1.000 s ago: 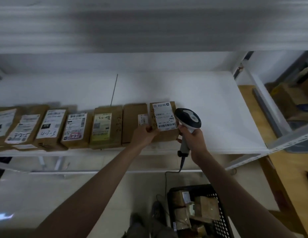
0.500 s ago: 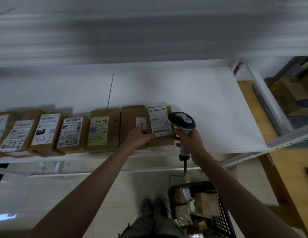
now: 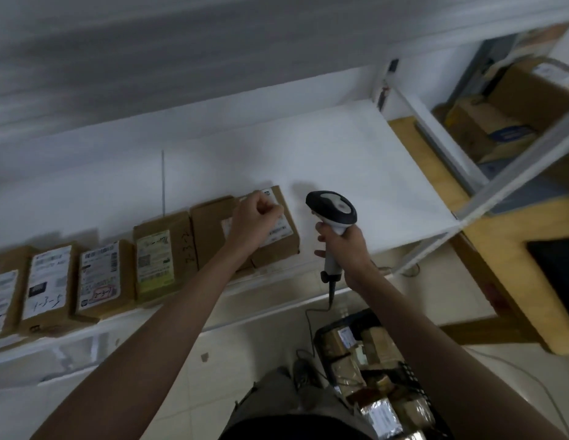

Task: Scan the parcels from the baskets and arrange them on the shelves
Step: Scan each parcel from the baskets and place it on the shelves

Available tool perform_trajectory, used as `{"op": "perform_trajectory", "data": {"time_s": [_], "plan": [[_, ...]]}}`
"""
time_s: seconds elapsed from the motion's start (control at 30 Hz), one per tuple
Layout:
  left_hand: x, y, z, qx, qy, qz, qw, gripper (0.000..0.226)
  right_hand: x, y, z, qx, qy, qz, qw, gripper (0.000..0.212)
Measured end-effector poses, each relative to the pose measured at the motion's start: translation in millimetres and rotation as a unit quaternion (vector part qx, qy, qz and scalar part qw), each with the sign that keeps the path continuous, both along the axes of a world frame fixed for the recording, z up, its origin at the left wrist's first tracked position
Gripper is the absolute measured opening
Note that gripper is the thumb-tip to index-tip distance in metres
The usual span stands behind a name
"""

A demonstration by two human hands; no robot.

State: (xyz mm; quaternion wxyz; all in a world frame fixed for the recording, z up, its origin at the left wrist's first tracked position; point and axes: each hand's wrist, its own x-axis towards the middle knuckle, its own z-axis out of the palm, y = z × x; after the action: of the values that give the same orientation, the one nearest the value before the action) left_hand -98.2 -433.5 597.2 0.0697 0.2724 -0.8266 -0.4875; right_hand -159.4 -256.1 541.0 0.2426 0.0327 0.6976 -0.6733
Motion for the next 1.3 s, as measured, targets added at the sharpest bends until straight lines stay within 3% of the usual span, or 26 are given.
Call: {"op": "perform_trajectory", "data": {"time_s": [0.23, 0.37, 0.57, 0.73, 1.0, 1.17, 1.3], "plan": [[-25.8, 73.2, -1.1, 0.015, -0.01, -0.206, 0.978, 0.01, 39.8, 54.7, 11.6, -0.034, -0.017, -0.175, 0.984, 0.027], [-9.1, 105.8, -22.5, 0.031, -0.033, -0.308, 0.95, 0.008, 91.2, 87.5, 5.3, -0.042, -0.038, -0.305, 0.951, 0.011], [54.4, 141.7, -83.9, 0.018, -0.125, -0.472, 0.873, 0.013, 213.2, 117.1, -38.6, -0.033, -0.11, -0.451, 0.885, 0.009], [121.2, 194.5, -120.7, -0.009, -0.197, -0.605, 0.772, 0.005, 321.6, 138.8, -68.2, 0.001, -0.134, -0.562, 0.816, 0.012], [239.9, 317.6, -132.1, -0.045, -0.222, -0.733, 0.641, 0.013, 480.3, 205.5, -71.0, -0.035, -0.144, -0.709, 0.69, 0.003], [318.7, 377.4, -148.0, -0.056, -0.231, -0.763, 0.601, 0.007, 570.3, 252.5, -73.5, -0.04, -0.165, -0.74, 0.651, 0.02], [380.5, 422.6, -159.6, -0.068, -0.248, -0.76, 0.597, 0.009, 633.4, 295.3, -78.6, -0.046, -0.18, -0.74, 0.646, 0.028]]}}
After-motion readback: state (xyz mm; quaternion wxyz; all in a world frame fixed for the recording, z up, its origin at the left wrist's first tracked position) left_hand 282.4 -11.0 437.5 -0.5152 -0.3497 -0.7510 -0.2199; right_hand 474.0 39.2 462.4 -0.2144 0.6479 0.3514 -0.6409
